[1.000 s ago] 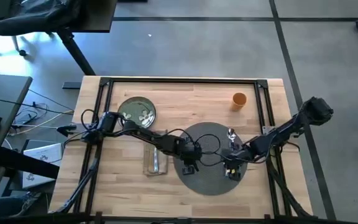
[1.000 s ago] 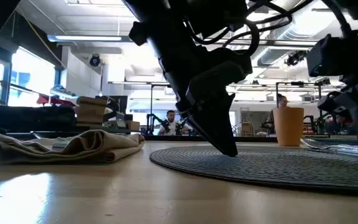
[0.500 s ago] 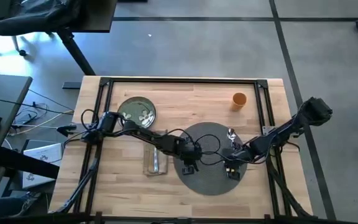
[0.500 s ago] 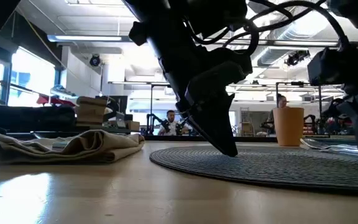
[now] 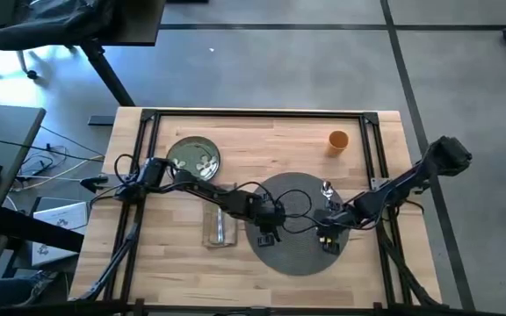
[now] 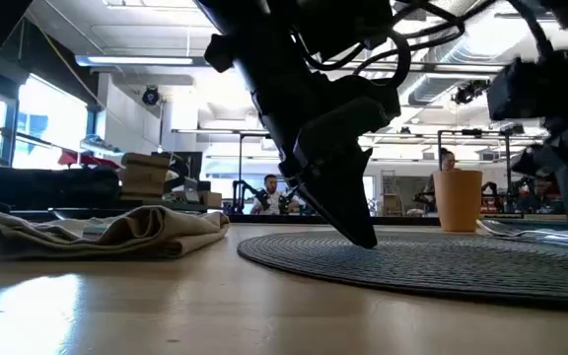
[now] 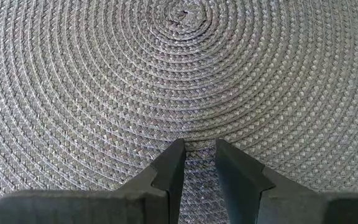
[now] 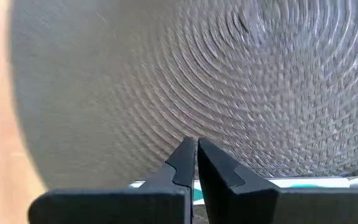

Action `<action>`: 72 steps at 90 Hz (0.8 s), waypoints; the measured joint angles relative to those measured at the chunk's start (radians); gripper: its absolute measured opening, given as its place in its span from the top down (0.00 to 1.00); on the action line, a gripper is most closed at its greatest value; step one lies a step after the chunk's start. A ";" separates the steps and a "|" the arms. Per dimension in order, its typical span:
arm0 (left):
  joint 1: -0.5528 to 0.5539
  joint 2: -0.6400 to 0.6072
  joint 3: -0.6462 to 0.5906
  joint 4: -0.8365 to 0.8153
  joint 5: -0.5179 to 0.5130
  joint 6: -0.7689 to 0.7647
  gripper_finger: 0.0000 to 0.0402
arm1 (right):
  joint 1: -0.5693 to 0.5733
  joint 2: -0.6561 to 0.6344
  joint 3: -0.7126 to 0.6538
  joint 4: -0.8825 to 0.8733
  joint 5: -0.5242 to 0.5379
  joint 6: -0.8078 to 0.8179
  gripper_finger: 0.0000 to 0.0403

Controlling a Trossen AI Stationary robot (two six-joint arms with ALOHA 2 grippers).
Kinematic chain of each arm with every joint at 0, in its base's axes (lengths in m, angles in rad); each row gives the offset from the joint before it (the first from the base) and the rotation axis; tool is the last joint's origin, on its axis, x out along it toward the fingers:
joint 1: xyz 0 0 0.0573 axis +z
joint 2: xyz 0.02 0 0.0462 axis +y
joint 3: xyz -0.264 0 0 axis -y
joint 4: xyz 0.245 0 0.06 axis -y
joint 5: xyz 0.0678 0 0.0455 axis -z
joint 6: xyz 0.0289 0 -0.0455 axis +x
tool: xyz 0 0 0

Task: Set table place
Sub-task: Put the blue table knife to the left of the blue spoon on the gray placemat

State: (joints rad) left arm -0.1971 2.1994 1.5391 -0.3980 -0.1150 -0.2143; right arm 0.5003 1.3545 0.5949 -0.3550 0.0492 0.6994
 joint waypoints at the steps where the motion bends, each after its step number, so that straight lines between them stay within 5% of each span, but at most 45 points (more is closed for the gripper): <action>1: 0.000 -0.001 0.001 -0.003 0.000 0.000 0.82 | 0.000 -0.003 0.004 -0.004 0.002 0.000 1.00; 39: -0.014 -0.138 0.050 -0.160 -0.055 0.009 0.82 | -0.009 -0.038 0.051 -0.053 0.173 -0.004 1.00; 60: -0.013 -0.131 0.051 -0.149 -0.055 0.009 0.82 | -0.095 -0.042 0.051 -0.341 0.247 0.168 1.00; 72: -0.013 -0.086 0.051 -0.114 -0.048 0.009 0.82 | -0.168 -0.042 0.051 -0.358 0.247 0.150 1.00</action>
State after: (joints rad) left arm -0.2100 2.1132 1.5902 -0.5125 -0.1634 -0.2057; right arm 0.3328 1.3121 0.6460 -0.7126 0.2958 0.8490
